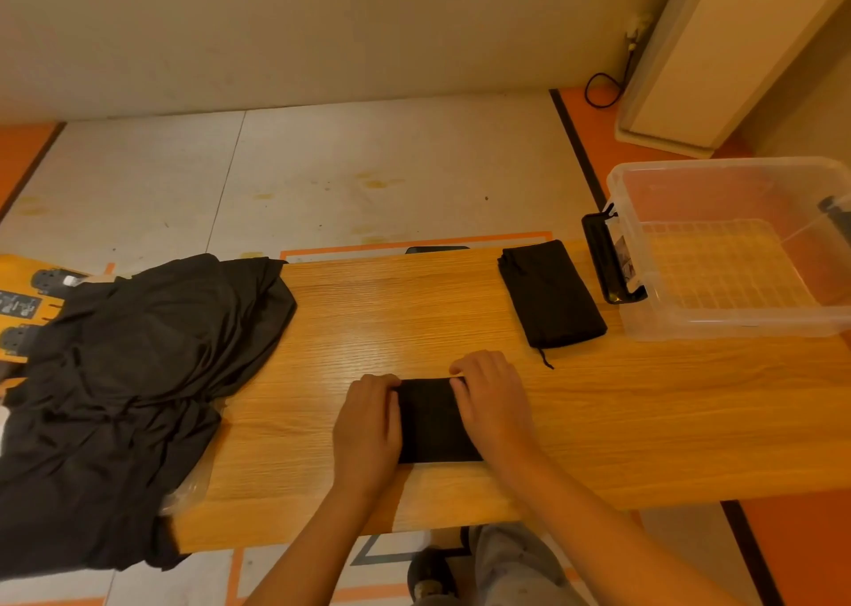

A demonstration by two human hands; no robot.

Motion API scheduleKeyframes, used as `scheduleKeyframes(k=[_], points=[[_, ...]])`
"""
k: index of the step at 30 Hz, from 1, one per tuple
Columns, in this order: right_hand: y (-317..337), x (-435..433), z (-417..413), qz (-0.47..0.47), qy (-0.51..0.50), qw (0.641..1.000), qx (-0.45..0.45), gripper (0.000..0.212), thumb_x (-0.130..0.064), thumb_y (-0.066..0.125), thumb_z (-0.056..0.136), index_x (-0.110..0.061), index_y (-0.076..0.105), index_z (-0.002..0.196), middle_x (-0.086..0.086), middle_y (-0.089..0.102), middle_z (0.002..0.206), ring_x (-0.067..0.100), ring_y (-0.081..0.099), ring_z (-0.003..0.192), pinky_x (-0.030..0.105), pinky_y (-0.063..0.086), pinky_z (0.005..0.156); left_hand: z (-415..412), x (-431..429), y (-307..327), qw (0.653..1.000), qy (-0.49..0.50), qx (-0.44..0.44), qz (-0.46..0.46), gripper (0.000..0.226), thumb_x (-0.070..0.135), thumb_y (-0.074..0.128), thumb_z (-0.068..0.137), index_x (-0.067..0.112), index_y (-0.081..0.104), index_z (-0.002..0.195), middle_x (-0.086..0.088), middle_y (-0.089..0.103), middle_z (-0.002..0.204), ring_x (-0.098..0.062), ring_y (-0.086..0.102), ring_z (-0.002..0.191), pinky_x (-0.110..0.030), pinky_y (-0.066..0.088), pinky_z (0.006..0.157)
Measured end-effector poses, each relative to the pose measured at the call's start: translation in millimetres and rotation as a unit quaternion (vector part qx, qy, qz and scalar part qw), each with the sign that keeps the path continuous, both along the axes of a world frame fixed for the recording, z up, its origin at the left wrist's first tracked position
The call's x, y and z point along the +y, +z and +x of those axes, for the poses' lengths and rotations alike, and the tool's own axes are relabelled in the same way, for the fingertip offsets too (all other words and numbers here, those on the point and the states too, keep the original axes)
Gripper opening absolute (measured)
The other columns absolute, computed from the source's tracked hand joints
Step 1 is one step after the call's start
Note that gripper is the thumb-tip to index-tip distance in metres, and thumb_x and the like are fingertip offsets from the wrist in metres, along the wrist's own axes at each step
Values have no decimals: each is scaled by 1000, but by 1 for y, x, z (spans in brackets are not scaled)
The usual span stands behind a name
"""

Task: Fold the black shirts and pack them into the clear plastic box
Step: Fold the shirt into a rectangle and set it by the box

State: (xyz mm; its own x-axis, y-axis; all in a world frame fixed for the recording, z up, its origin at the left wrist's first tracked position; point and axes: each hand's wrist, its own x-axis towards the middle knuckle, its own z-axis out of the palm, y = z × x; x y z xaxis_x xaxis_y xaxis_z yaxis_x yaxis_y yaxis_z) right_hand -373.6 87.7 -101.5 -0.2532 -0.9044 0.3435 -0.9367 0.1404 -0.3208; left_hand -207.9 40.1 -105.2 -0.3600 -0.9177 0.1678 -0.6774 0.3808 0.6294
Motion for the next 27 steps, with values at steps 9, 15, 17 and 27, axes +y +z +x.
scheduleKeyframes(k=[9, 15, 17, 27], points=[[-46, 15, 29, 192, 67, 978, 44, 55, -33, 26, 94, -9, 49, 139, 6, 43, 148, 19, 34, 140, 41, 22, 111, -8, 10, -54, 977, -121, -173, -7, 57, 31, 25, 100, 10, 22, 153, -2, 15, 160, -13, 7, 150, -36, 8, 120], [-45, 11, 28, 228, 50, 972, 11, 58, -40, 28, 95, -10, 39, 144, 7, 38, 152, 21, 30, 142, 41, 20, 112, -8, 8, -55, 975, -125, -182, 8, 58, 30, 27, 97, 11, 28, 152, -3, 23, 159, -13, 11, 149, -39, 12, 119], [-45, 12, 25, 222, 56, 973, 9, 58, -41, 31, 95, -12, 39, 145, 5, 39, 151, 21, 30, 142, 41, 19, 112, -7, 7, -54, 976, -127, -175, 11, 58, 32, 28, 97, 11, 30, 151, -3, 26, 158, -13, 14, 148, -38, 13, 119], [-53, 24, -5, 244, 33, 969, 6, 62, -54, 29, 96, -25, 29, 150, 0, 30, 156, 20, 19, 146, 44, 17, 113, 21, -5, -53, 974, -133, -183, 19, 66, 44, 32, 98, 17, 14, 155, 1, 10, 163, -12, 7, 150, -36, 8, 121]])
